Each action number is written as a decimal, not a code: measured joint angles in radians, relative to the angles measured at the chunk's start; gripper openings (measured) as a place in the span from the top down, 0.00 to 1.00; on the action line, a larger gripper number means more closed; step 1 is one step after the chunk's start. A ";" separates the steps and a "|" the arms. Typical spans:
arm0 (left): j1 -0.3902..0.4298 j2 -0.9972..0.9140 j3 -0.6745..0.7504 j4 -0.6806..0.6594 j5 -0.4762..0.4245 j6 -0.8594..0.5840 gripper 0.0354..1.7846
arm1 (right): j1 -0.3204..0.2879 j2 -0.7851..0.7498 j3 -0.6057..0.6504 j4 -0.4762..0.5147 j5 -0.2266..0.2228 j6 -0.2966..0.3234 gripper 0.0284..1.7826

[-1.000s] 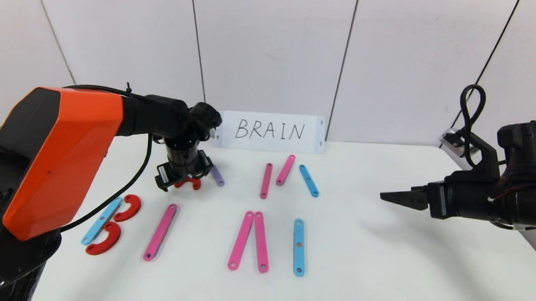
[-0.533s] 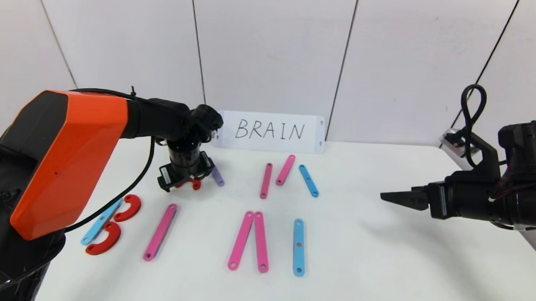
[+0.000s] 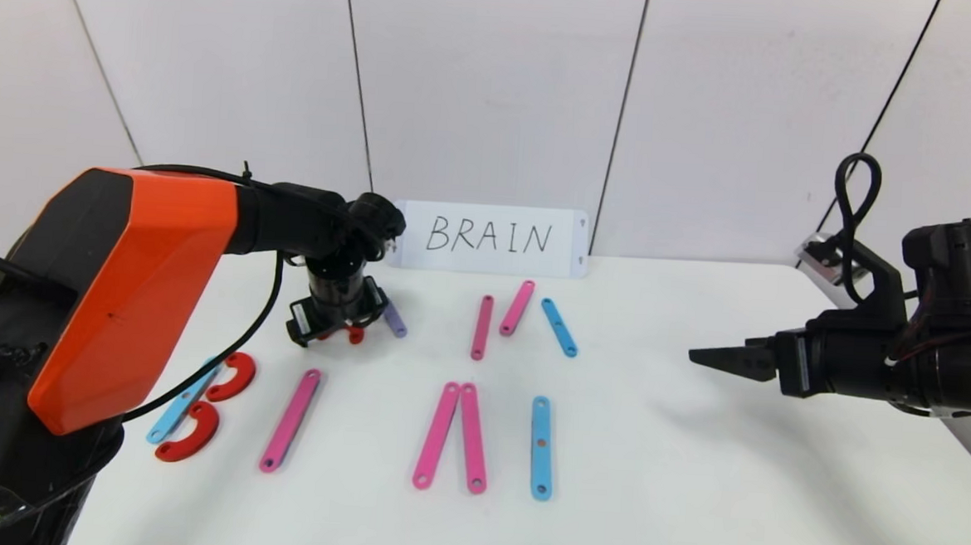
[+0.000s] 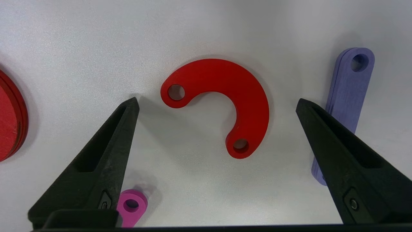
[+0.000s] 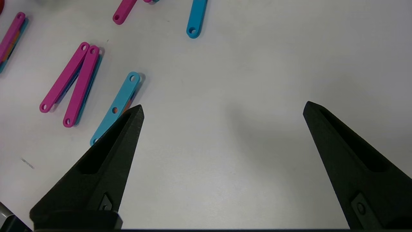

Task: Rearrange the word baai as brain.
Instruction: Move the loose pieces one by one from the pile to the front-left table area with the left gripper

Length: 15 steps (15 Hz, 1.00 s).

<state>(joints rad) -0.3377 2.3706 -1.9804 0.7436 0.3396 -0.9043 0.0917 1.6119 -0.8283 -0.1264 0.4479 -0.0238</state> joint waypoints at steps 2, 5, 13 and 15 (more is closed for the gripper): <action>0.000 0.001 0.000 0.000 0.000 0.002 0.13 | 0.000 -0.002 0.000 0.000 0.000 0.000 0.03; -0.001 0.003 0.000 0.004 -0.001 0.001 0.35 | 0.000 -0.004 0.001 0.000 -0.001 0.000 0.03; -0.001 0.005 0.000 0.008 -0.003 0.002 0.86 | 0.007 -0.007 0.006 0.000 -0.001 0.000 0.03; -0.001 0.005 0.000 0.009 -0.003 0.003 0.86 | 0.009 -0.007 0.006 0.000 -0.001 0.000 0.03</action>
<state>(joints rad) -0.3389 2.3760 -1.9804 0.7528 0.3370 -0.9011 0.1009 1.6049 -0.8221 -0.1264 0.4464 -0.0240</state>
